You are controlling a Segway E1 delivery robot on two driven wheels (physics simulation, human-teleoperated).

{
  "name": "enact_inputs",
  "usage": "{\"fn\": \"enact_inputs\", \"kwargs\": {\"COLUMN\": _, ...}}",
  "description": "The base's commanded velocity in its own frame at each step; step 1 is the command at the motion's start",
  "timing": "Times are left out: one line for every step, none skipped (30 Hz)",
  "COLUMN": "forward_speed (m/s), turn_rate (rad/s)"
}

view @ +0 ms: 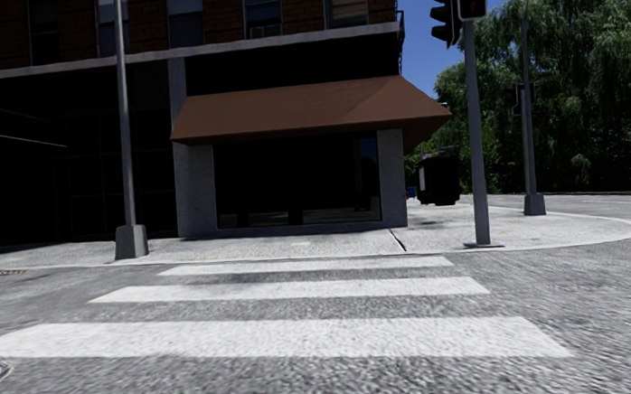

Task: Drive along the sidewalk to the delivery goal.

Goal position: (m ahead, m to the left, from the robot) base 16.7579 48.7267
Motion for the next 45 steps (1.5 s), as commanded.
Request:
{"fn": "enact_inputs", "kwargs": {"forward_speed": 2.0, "turn_rate": 0.0}}
{"fn": "enact_inputs", "kwargs": {"forward_speed": 2.0, "turn_rate": 0.0}}
{"fn": "enact_inputs", "kwargs": {"forward_speed": 2.0, "turn_rate": 0.0}}
{"fn": "enact_inputs", "kwargs": {"forward_speed": 2.0, "turn_rate": 0.0}}
{"fn": "enact_inputs", "kwargs": {"forward_speed": 2.0, "turn_rate": 0.0}}
{"fn": "enact_inputs", "kwargs": {"forward_speed": 2.0, "turn_rate": 0.0}}
{"fn": "enact_inputs", "kwargs": {"forward_speed": 2.0, "turn_rate": 0.0}}
{"fn": "enact_inputs", "kwargs": {"forward_speed": 2.0, "turn_rate": 0.0}}
{"fn": "enact_inputs", "kwargs": {"forward_speed": 2.0, "turn_rate": 0.0}}
{"fn": "enact_inputs", "kwargs": {"forward_speed": 2.0, "turn_rate": 0.0}}
{"fn": "enact_inputs", "kwargs": {"forward_speed": 2.0, "turn_rate": 0.0}}
{"fn": "enact_inputs", "kwargs": {"forward_speed": 2.0, "turn_rate": 0.0}}
{"fn": "enact_inputs", "kwargs": {"forward_speed": 2.0, "turn_rate": 0.0}}
{"fn": "enact_inputs", "kwargs": {"forward_speed": 2.0, "turn_rate": 0.0}}
{"fn": "enact_inputs", "kwargs": {"forward_speed": 2.0, "turn_rate": 0.0}}
{"fn": "enact_inputs", "kwargs": {"forward_speed": 2.0, "turn_rate": 0.0}}
{"fn": "enact_inputs", "kwargs": {"forward_speed": 2.0, "turn_rate": 0.0}}
{"fn": "enact_inputs", "kwargs": {"forward_speed": 2.0, "turn_rate": 0.0}}
{"fn": "enact_inputs", "kwargs": {"forward_speed": 2.0, "turn_rate": 0.0}}
{"fn": "enact_inputs", "kwargs": {"forward_speed": 2.0, "turn_rate": 0.0}}
{"fn": "enact_inputs", "kwargs": {"forward_speed": 2.0, "turn_rate": 0.0}}
{"fn": "enact_inputs", "kwargs": {"forward_speed": 2.0, "turn_rate": 0.0}}
{"fn": "enact_inputs", "kwargs": {"forward_speed": 2.0, "turn_rate": 0.0}}
{"fn": "enact_inputs", "kwargs": {"forward_speed": 2.0, "turn_rate": 0.0}}
{"fn": "enact_inputs", "kwargs": {"forward_speed": 2.0, "turn_rate": 0.0}}
{"fn": "enact_inputs", "kwargs": {"forward_speed": 2.0, "turn_rate": 0.0}}
{"fn": "enact_inputs", "kwargs": {"forward_speed": 2.0, "turn_rate": 0.0}}
{"fn": "enact_inputs", "kwargs": {"forward_speed": 2.0, "turn_rate": 0.0}}
{"fn": "enact_inputs", "kwargs": {"forward_speed": 2.0, "turn_rate": 0.0}}
{"fn": "enact_inputs", "kwargs": {"forward_speed": 2.0, "turn_rate": 0.0}}
{"fn": "enact_inputs", "kwargs": {"forward_speed": 2.0, "turn_rate": 0.0}}
{"fn": "enact_inputs", "kwargs": {"forward_speed": 2.0, "turn_rate": 0.0}}
{"fn": "enact_inputs", "kwargs": {"forward_speed": 2.0, "turn_rate": 0.0}}
{"fn": "enact_inputs", "kwargs": {"forward_speed": 2.0, "turn_rate": 0.0}}
{"fn": "enact_inputs", "kwargs": {"forward_speed": 2.0, "turn_rate": 0.0}}
{"fn": "enact_inputs", "kwargs": {"forward_speed": 2.0, "turn_rate": 0.0}}
{"fn": "enact_inputs", "kwargs": {"forward_speed": 2.0, "turn_rate": 0.0}}
{"fn": "enact_inputs", "kwargs": {"forward_speed": 2.0, "turn_rate": 0.0}}
{"fn": "enact_inputs", "kwargs": {"forward_speed": 2.0, "turn_rate": 0.0}}
{"fn": "enact_inputs", "kwargs": {"forward_speed": 2.0, "turn_rate": 0.0}}
{"fn": "enact_inputs", "kwargs": {"forward_speed": 2.0, "turn_rate": 0.0}}
{"fn": "enact_inputs", "kwargs": {"forward_speed": 2.0, "turn_rate": 0.0}}
{"fn": "enact_inputs", "kwargs": {"forward_speed": 2.0, "turn_rate": 0.0}}
{"fn": "enact_inputs", "kwargs": {"forward_speed": 2.0, "turn_rate": 0.04}}
{"fn": "enact_inputs", "kwargs": {"forward_speed": 2.0, "turn_rate": 0.07}}
